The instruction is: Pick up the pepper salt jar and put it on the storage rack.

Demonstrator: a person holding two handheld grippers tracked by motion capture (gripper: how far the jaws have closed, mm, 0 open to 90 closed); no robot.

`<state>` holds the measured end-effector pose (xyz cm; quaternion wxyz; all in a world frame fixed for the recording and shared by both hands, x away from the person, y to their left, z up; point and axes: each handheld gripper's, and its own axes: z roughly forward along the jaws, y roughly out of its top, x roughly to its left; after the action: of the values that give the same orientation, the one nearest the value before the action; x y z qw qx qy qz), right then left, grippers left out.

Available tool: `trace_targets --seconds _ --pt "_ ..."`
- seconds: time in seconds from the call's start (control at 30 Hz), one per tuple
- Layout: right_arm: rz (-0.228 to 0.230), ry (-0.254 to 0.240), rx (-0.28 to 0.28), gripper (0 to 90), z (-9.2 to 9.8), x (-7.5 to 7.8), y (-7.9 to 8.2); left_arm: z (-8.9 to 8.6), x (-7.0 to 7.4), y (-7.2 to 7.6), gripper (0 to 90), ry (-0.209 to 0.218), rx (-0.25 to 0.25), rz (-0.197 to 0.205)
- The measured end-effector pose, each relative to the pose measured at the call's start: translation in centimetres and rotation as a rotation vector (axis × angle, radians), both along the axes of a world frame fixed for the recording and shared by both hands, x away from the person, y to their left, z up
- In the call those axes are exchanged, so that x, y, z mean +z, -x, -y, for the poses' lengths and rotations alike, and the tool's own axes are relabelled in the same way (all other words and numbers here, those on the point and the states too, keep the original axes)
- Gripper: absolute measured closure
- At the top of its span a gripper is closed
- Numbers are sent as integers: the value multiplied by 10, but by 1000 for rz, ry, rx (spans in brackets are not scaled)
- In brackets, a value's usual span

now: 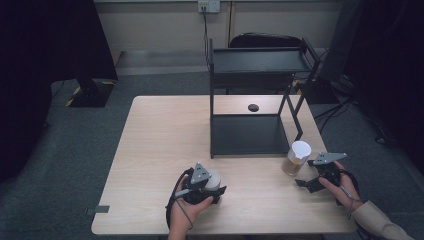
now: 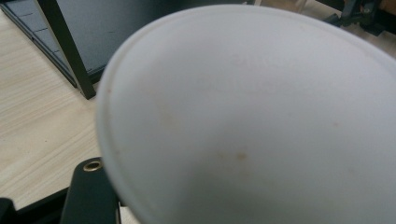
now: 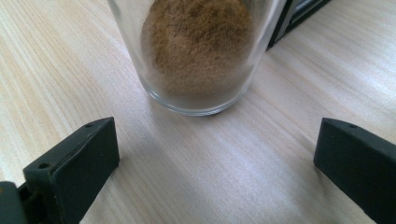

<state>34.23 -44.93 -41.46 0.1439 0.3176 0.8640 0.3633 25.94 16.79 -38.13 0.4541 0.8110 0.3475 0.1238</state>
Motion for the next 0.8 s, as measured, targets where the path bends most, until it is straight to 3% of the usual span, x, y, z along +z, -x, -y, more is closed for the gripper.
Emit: trace_targets --seconds 0.63,0.8 --pt "0 0 -1 0 0 0 0 15 12 -27 346 48 -30 -20" --pt "0 0 -1 0 0 0 0 22 20 -35 346 35 -36 -14"
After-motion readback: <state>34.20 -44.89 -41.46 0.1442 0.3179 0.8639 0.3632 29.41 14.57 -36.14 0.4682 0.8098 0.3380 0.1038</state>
